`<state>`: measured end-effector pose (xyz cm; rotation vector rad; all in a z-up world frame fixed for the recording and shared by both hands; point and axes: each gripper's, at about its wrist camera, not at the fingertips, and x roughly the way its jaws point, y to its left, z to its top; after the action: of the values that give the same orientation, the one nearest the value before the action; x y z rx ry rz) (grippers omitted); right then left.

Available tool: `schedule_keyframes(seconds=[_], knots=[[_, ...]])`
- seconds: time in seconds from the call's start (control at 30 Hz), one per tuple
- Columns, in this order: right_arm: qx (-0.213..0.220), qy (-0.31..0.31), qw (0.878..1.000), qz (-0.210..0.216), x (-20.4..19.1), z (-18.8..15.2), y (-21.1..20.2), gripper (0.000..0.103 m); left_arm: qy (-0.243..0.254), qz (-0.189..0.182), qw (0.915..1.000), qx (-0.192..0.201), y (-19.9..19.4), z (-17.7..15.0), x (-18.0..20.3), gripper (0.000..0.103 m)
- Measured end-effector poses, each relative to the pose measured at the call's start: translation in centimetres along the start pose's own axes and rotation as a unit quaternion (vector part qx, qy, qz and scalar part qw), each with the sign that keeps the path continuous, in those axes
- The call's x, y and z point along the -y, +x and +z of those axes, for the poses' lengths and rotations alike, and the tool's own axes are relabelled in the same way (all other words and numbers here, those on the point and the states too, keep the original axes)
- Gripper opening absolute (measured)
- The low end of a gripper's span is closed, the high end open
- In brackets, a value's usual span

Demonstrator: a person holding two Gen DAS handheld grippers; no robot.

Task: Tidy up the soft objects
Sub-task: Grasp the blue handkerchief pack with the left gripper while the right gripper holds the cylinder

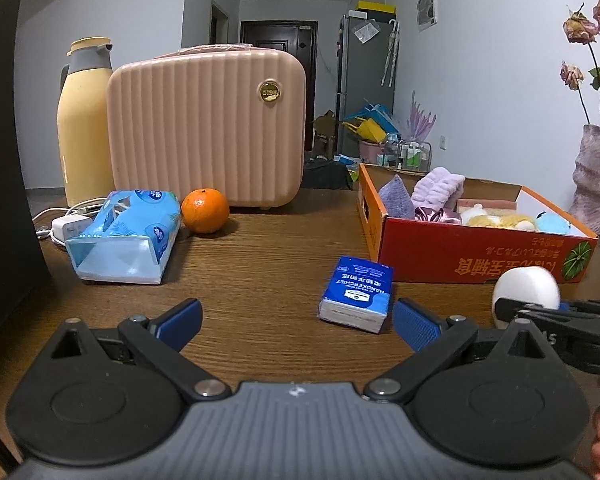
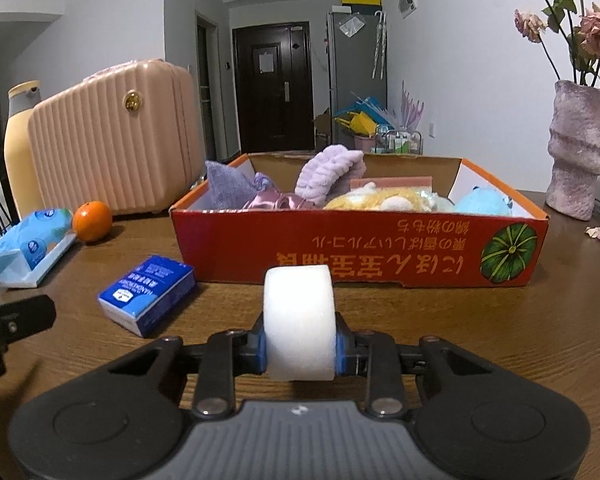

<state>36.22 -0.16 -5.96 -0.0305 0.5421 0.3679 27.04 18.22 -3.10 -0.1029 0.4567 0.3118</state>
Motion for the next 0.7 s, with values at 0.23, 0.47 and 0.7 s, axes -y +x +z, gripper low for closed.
schedule_keyframes(seconds=[0.23, 0.47, 0.7], knots=[[0.015, 0.003, 1.000, -0.006, 1.0, 0.4, -0.2, 0.029, 0.001, 0.003, 1.0000, -0.007, 1.3, 0.3, 0.1, 0.103], [0.023, 0.010, 1.000, -0.017, 2.7, 0.8, 0.1, 0.029, 0.006, -0.008, 0.9998, -0.014, 3.0, 1.0, 0.7, 0.103], [0.030, 0.020, 0.999, -0.032, 4.8, 1.3, 0.7, 0.029, 0.025, -0.026, 0.9990, -0.028, 5.1, 1.6, 2.1, 0.103]])
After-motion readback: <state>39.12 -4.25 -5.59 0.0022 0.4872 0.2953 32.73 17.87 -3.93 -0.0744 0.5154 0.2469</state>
